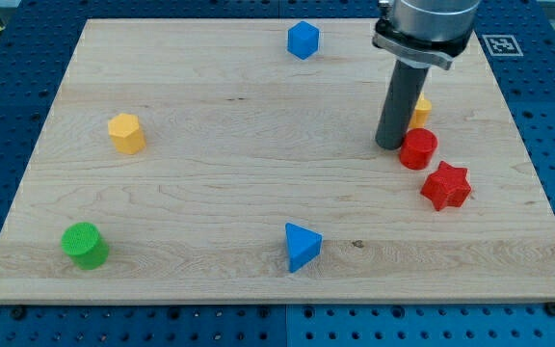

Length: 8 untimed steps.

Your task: Slide the red circle to the top right of red star

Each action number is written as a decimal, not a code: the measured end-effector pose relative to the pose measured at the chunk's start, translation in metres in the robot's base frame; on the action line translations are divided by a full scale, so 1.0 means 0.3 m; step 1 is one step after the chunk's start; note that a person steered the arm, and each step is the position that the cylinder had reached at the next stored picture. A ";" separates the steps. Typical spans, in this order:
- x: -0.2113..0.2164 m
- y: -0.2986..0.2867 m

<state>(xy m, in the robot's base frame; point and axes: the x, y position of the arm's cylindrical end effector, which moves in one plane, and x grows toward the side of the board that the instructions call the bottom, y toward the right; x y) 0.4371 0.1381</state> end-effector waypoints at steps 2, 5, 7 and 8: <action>0.013 0.089; 0.013 0.183; -0.022 0.278; -0.022 0.332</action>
<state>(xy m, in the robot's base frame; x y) 0.4304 0.2377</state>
